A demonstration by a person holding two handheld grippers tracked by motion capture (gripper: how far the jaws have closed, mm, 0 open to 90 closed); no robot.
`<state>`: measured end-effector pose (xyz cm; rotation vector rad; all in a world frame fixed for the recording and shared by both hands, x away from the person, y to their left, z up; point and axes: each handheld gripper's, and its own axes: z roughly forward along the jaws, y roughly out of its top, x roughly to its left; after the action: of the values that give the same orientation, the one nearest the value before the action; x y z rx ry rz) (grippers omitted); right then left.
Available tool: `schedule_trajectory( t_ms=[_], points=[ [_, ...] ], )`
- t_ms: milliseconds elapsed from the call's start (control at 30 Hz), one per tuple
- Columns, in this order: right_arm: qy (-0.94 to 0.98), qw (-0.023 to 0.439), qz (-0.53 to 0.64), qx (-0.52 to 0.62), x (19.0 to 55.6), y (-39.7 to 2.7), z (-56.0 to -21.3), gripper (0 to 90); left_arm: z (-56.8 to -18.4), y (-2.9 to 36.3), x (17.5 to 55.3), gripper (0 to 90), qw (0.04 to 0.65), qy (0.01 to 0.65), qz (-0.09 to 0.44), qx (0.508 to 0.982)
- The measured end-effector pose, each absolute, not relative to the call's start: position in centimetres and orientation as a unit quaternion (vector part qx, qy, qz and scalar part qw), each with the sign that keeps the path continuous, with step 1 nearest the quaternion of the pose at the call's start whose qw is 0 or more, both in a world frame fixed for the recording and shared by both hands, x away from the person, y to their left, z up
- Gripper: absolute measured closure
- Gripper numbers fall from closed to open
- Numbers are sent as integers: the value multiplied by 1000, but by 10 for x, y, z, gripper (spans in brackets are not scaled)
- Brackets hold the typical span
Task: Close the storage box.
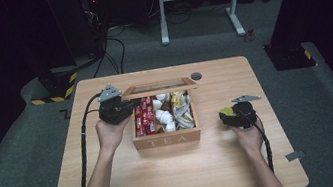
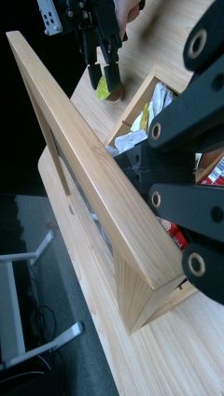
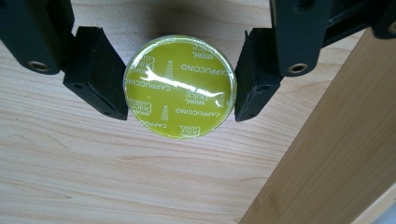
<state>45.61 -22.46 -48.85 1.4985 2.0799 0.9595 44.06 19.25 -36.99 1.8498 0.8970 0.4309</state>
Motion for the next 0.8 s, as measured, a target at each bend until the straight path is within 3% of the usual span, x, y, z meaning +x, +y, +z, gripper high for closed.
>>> schedule_trajectory(
  t_ms=[533, 800],
  points=[
    [744, 197, 338, 542, 461, -224, -496, 374, -370, 192, 441, 900, 497, 370, 177, 764],
    [741, 198, 352, 537, 460, -223, -496, 316, -370, 191, 441, 900, 497, 371, 175, 765]
  ],
)
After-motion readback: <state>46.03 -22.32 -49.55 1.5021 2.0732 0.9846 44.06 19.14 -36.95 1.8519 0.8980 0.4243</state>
